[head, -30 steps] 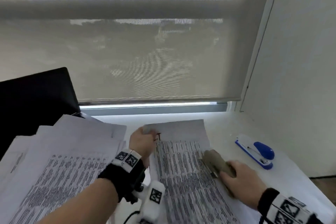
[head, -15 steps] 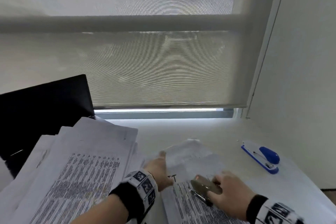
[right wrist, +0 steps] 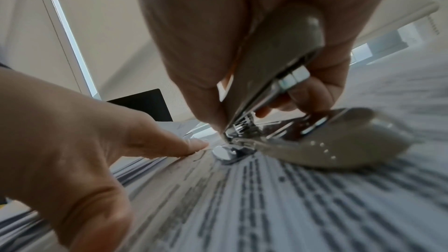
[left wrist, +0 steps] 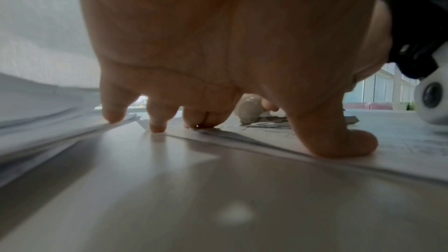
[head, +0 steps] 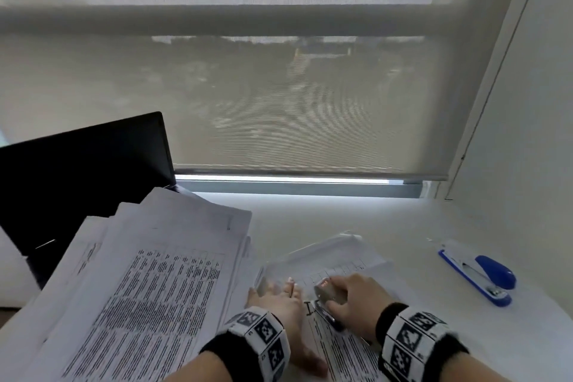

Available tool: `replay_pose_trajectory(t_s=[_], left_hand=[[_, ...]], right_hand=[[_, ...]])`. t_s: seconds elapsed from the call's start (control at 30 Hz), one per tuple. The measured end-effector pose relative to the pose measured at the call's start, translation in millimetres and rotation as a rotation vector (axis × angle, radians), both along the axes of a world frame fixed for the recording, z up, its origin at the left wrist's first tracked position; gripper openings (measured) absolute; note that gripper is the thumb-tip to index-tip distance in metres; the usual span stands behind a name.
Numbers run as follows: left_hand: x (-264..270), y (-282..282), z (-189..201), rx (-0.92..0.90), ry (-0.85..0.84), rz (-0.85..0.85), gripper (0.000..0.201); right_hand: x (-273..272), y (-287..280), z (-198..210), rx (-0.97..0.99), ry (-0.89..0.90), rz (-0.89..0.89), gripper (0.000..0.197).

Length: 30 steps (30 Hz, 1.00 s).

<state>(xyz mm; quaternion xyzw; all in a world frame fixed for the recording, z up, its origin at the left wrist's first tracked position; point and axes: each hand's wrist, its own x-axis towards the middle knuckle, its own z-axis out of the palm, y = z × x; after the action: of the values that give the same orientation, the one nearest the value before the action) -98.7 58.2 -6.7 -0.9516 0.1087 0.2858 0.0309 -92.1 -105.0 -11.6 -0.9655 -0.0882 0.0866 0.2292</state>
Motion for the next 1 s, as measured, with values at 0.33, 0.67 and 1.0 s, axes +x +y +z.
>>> replay_pose_trajectory(t_s=[0.33,0.67,1.0], left_hand=[[7.8,1.0,-11.7,0.022,-0.005,-0.035,0.127],[7.2,-0.8,-10.5,0.013,-0.035,-0.024,0.117],[2.3,-4.7,-3.5,-0.008,-0.040,-0.018,0.129]], right_hand=[[9.1,17.7,-6.6,-0.067,0.002,-0.050,0.029],[15.6,36.4,-13.7,0.019,-0.003,-0.194,0.038],[18.3,5.7,0.8,0.126,-0.105,-0.246,0.042]])
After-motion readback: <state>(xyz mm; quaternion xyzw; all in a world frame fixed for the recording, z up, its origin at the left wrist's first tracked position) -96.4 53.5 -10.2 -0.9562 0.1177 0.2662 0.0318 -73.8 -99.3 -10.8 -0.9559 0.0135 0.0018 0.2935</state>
